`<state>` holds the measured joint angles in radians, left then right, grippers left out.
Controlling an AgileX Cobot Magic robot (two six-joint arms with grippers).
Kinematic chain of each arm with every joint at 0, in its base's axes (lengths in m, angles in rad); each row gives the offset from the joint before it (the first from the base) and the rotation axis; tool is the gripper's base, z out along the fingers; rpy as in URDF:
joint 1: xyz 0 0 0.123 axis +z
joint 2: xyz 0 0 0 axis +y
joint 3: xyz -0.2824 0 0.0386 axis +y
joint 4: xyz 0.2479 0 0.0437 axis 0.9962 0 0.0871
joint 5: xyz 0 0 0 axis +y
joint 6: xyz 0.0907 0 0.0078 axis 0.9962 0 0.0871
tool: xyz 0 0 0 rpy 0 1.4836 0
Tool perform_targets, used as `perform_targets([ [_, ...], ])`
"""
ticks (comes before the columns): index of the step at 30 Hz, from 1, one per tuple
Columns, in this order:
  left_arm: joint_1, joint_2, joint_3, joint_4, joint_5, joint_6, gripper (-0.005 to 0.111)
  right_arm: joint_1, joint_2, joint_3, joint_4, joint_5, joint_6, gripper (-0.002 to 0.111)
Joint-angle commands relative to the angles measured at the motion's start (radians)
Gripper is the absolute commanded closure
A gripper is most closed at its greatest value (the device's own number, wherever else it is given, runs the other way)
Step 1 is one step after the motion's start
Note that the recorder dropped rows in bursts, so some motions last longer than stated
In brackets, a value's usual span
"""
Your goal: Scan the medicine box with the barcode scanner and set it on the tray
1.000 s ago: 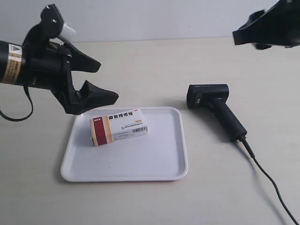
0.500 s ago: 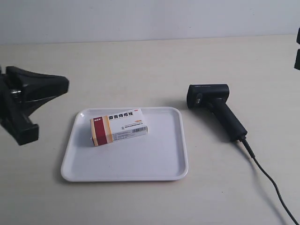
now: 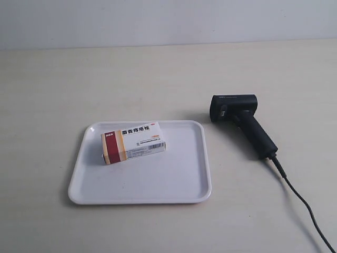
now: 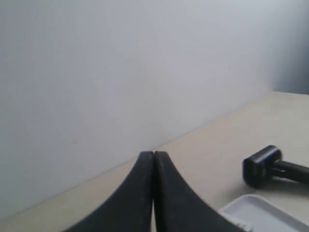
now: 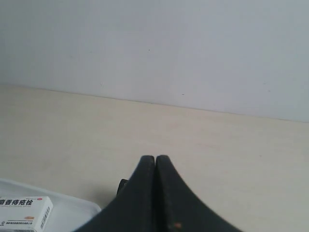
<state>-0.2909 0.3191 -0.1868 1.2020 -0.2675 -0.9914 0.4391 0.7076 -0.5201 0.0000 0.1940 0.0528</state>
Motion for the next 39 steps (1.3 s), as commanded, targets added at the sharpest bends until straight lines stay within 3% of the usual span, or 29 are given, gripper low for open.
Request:
perform_targets([
  [1,0.099,-0.178,0.126,-0.008,0.115,0.004,0.105,-0.003,-0.007,0.004,0.0,-0.004,0.0,0.108],
  [3,0.182,-0.29,0.187,-0.008,0.117,0.004,0.105,-0.003,-0.007,0.004,0.0,-0.004,0.0,0.108],
  [6,0.24,-0.319,0.187,-0.008,0.148,0.001,0.105,-0.003,-0.007,0.004,0.0,-0.004,0.0,0.108],
  [12,0.262,-0.319,0.187,-0.02,0.187,-0.007,0.105,-0.003,-0.007,0.004,0.0,-0.004,0.0,0.108],
  [14,0.262,-0.319,0.187,-0.316,0.254,0.258,0.105,-0.003,-0.007,0.004,0.0,-0.004,0.0,0.108],
  [17,0.262,-0.319,0.187,-0.906,0.373,0.785,0.105,-0.003,-0.007,0.004,0.0,-0.004,0.0,0.108],
  [18,0.261,-0.319,0.187,-1.027,0.41,0.938,0.105,-0.003,-0.007,0.004,0.0,-0.004,0.0,0.108],
  [20,0.261,-0.319,0.187,-1.129,0.47,1.064,0.105,-0.003,-0.007,0.004,0.0,-0.004,0.0,0.108],
  [39,0.261,-0.319,0.187,-1.136,0.515,1.034,0.105,-0.003,-0.007,0.004,0.0,-0.006,0.0,0.108],
])
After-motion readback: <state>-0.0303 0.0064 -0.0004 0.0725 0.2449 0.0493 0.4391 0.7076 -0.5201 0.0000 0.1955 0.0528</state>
